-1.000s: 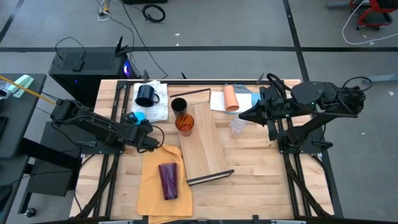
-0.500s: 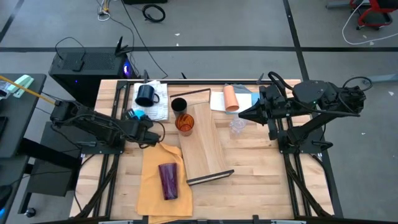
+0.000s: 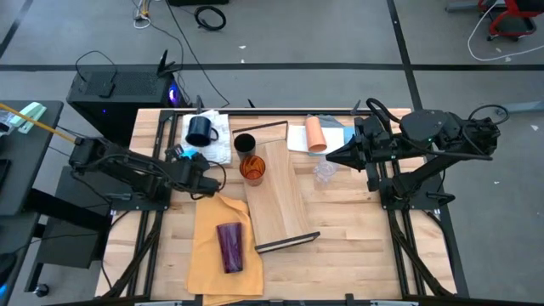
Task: Stack small to large cups/mugs on shelf
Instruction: Put the blue mug on the shelf
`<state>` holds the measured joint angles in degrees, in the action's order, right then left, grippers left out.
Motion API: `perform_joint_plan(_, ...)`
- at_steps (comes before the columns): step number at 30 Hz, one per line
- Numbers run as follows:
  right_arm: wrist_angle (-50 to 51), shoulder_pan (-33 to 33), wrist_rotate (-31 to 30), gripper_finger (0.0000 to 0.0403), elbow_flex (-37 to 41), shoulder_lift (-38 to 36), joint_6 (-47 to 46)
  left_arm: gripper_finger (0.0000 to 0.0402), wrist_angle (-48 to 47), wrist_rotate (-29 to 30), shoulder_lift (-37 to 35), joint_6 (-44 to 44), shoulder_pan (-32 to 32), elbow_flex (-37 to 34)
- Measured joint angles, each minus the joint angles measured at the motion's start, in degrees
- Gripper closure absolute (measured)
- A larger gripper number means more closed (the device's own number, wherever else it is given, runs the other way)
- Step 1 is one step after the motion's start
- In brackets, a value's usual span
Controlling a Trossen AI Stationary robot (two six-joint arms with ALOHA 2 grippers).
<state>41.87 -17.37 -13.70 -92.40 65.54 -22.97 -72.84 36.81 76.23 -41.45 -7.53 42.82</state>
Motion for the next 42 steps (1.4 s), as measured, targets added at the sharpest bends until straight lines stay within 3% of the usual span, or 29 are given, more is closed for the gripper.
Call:
perform_joint_plan(3, 0.0, 0.0, 0.0, 0.0394, 0.0, 0.0, 0.3, 0.0392, -0.9, -3.9, -0.7, 0.1, -0.1, 3.9)
perform_joint_plan(11, 0.2, 0.0, 0.0, 0.0394, 0.0, 0.0, 1.3, 0.0392, -6.3, -2.4, -1.2, 0.1, -0.7, 13.2)
perform_joint_plan(16, 0.8, 0.0, 0.0, 0.0394, 0.0, 0.0, 1.8, 0.0392, -11.7, -4.8, -1.2, -0.5, -0.7, 20.7)
perform_joint_plan(23, 2.1, 0.0, 0.0, 0.0394, 0.0, 0.0, 3.3, 0.0392, -14.2, -11.5, -1.7, 0.0, -0.8, 40.4)
perform_joint_plan(28, 2.4, 0.0, 3.3, 0.0394, 0.0, 0.1, 4.7, 0.0392, -13.8, -12.3, -1.7, 1.3, -0.8, 57.3)
perform_joint_plan(32, 4.9, 0.0, 5.3, 0.0388, 0.0, 0.5, 7.6, 0.0392, -12.5, -13.2, -0.9, 3.1, -0.8, 66.5)
perform_joint_plan(38, 7.7, 0.0, 5.4, 0.0372, 0.0, 0.8, 13.3, 0.0392, -11.0, -16.0, 2.6, 9.4, -2.7, 69.5)
perform_joint_plan(42, 7.2, 0.0, 5.4, 0.0367, 0.0, 1.5, 17.1, 0.0392, -10.8, -21.6, 8.4, 15.1, -3.6, 69.1)
